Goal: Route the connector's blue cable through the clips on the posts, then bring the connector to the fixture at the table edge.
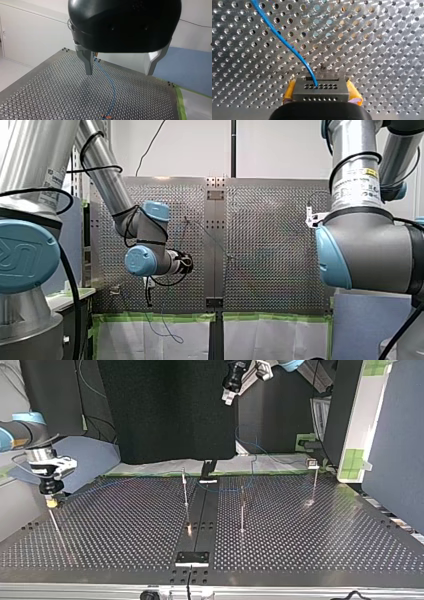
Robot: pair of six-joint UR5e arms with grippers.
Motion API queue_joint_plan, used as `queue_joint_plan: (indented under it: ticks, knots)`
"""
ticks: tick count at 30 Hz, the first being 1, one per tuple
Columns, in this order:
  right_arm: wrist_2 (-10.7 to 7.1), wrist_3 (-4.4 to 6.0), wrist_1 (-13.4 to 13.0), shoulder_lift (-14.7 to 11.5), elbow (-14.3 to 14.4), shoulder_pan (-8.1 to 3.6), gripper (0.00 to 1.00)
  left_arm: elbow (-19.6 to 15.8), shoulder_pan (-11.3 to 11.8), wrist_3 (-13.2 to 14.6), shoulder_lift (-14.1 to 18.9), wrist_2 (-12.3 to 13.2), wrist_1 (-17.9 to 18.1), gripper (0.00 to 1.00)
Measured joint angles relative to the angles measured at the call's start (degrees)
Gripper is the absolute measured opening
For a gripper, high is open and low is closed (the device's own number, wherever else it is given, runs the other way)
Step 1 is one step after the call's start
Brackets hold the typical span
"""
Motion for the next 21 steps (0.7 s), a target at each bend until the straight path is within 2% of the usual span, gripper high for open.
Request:
queue_joint_plan:
  ticks: [14,21]
  knots:
    - [-0.06,0.00,-0.39,0.03,-0.13,0.07,0.00,0.01,0.00,0.09,0.00,0.02,-0.24,1.00]
    - [-0.79,0.03,-1.17,0.05,-0.32,0.09,0.00,0.00,0.00,0.09,0.01,0.08,-0.26,1.00]
